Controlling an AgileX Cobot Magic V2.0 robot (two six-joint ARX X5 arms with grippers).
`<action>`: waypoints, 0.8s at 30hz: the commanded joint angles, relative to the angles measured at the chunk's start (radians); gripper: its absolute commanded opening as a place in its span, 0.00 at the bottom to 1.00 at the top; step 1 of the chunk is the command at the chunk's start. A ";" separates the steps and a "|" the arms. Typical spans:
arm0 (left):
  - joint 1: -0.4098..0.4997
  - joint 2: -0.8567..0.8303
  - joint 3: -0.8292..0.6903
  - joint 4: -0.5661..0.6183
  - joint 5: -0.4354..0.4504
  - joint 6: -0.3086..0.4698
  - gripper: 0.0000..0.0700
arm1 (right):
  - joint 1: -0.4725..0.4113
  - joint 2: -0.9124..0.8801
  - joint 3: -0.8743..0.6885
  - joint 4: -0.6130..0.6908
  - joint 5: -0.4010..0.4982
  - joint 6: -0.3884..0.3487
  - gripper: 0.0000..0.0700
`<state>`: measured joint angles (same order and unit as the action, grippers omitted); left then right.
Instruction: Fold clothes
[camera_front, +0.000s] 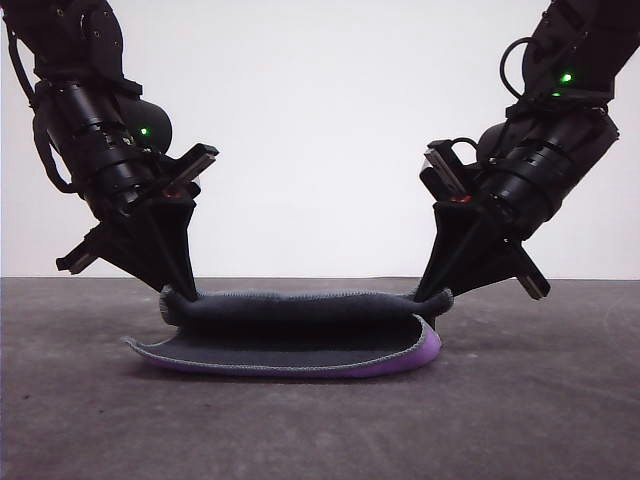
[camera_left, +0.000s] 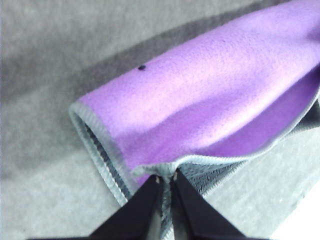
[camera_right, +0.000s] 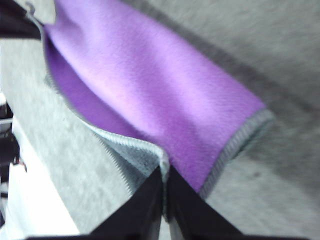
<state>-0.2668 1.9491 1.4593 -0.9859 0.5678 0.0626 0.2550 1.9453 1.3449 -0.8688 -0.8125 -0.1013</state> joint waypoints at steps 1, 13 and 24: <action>-0.003 0.002 0.019 -0.016 0.001 0.023 0.02 | 0.015 0.008 0.019 -0.007 -0.007 -0.022 0.00; -0.003 0.002 0.019 -0.076 0.001 0.043 0.02 | 0.044 0.008 0.019 -0.043 -0.026 -0.032 0.00; -0.005 0.002 0.019 -0.100 0.001 0.041 0.06 | 0.043 0.008 0.019 -0.079 -0.025 -0.052 0.06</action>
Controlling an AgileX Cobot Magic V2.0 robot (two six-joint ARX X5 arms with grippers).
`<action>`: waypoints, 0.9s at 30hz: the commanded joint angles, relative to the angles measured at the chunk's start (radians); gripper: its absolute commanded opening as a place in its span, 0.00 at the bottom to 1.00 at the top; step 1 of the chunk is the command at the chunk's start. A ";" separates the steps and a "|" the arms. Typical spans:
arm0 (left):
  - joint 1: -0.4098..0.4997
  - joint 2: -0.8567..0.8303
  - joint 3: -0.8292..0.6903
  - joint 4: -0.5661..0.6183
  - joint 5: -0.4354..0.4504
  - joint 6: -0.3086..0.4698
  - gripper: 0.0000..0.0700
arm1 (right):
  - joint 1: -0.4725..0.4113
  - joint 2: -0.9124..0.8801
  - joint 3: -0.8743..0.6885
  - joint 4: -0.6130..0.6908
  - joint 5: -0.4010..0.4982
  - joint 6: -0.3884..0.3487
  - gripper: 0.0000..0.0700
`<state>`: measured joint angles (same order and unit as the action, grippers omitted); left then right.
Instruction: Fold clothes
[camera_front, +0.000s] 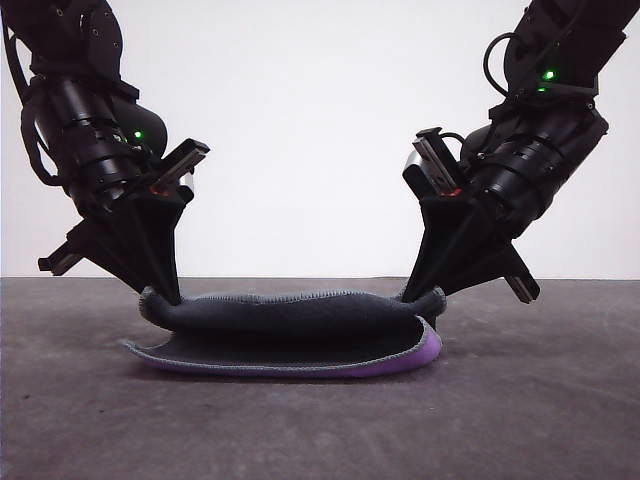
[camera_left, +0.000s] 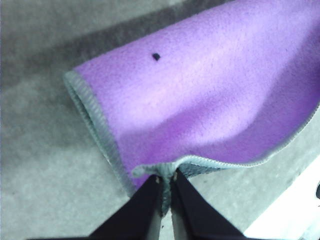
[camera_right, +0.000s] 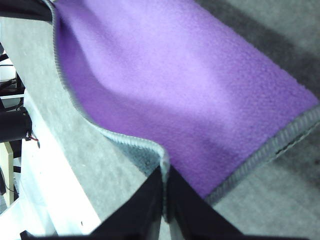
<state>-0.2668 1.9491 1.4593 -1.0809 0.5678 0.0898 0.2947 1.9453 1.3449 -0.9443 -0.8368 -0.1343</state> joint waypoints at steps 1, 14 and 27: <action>-0.005 0.002 0.019 -0.006 0.001 0.013 0.11 | 0.004 0.008 0.019 -0.008 -0.001 -0.019 0.16; 0.007 -0.017 0.019 -0.012 0.001 0.015 0.53 | -0.046 0.005 0.070 -0.099 0.001 -0.064 0.79; 0.059 -0.126 0.019 -0.021 -0.022 0.015 0.53 | -0.089 -0.011 0.046 -0.188 0.021 -0.084 0.79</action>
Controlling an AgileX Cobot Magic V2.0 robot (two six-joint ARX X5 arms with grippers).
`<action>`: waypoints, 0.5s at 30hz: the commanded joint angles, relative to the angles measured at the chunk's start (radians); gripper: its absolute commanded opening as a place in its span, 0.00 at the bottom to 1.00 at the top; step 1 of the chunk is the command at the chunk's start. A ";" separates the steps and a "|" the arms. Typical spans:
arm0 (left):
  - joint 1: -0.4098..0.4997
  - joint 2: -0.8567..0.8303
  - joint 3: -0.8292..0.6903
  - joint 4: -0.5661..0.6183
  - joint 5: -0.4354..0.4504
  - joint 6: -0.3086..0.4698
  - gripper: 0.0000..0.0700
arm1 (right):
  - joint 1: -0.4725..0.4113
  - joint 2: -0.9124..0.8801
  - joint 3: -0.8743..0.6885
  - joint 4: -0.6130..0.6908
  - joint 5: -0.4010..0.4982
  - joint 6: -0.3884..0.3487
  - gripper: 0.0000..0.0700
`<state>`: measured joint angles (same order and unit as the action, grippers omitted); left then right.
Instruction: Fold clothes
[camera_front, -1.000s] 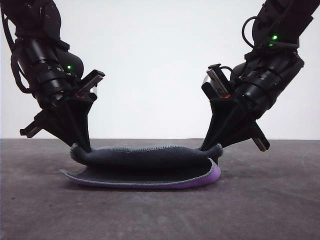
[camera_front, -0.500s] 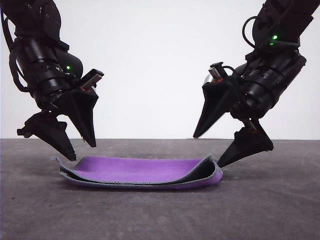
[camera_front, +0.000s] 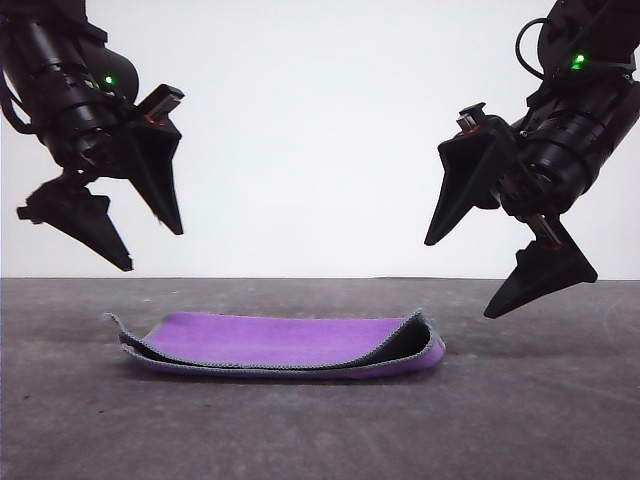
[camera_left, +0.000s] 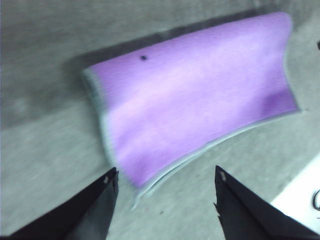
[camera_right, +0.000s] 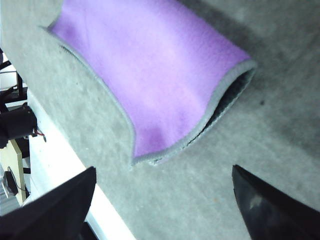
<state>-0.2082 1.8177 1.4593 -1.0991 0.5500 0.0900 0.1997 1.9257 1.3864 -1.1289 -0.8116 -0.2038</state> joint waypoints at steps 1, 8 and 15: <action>0.006 0.002 0.019 -0.002 -0.004 0.015 0.53 | 0.007 0.008 -0.004 0.011 -0.013 -0.014 0.79; 0.039 -0.002 0.019 0.012 -0.003 0.009 0.53 | 0.007 0.008 -0.046 0.101 -0.069 0.014 0.79; 0.045 -0.002 0.019 0.022 -0.003 0.006 0.53 | 0.008 0.008 -0.116 0.247 -0.046 0.143 0.79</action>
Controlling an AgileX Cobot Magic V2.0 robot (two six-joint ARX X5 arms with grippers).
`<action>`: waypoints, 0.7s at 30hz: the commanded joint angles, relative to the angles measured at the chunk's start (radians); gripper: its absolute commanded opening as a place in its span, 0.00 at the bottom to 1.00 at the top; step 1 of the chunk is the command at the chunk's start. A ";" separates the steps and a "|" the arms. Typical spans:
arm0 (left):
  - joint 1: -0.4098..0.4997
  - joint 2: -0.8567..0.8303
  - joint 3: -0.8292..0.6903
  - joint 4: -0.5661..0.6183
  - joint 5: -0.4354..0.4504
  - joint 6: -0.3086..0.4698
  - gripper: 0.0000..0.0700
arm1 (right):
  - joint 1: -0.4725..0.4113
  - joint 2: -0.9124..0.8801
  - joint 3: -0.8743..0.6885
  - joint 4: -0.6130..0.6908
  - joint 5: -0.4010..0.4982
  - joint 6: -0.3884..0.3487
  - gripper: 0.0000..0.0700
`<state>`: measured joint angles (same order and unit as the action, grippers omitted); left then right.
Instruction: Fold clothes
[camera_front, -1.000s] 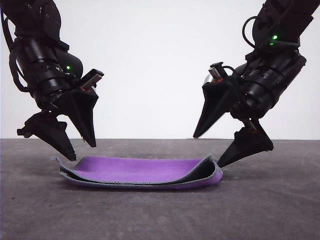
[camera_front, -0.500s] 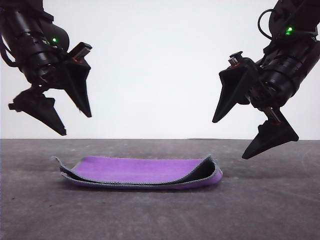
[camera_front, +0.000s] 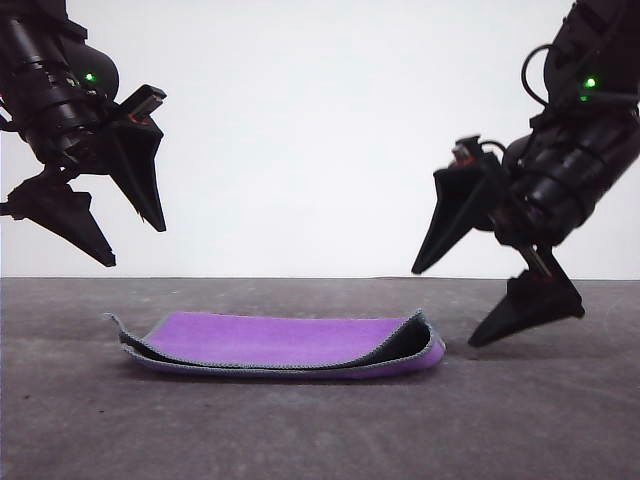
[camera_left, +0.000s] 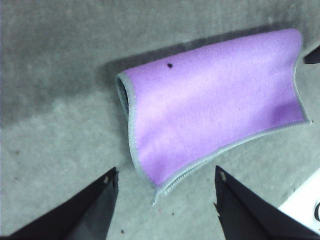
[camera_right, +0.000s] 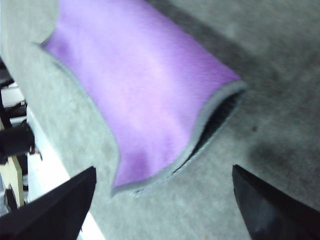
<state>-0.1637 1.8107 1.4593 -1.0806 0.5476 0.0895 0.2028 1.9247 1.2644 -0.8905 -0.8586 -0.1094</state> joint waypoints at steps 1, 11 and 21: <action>0.001 0.005 0.019 0.005 -0.001 0.006 0.53 | 0.005 0.009 -0.002 0.017 0.001 0.056 0.79; 0.001 0.005 0.019 0.031 -0.001 -0.001 0.53 | 0.056 0.010 -0.081 0.165 -0.006 0.150 0.78; 0.013 0.005 0.019 0.030 -0.001 -0.003 0.53 | 0.092 0.010 -0.081 0.286 0.001 0.231 0.05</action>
<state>-0.1521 1.8107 1.4593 -1.0523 0.5476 0.0879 0.2907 1.9099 1.1790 -0.6097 -0.8597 0.1067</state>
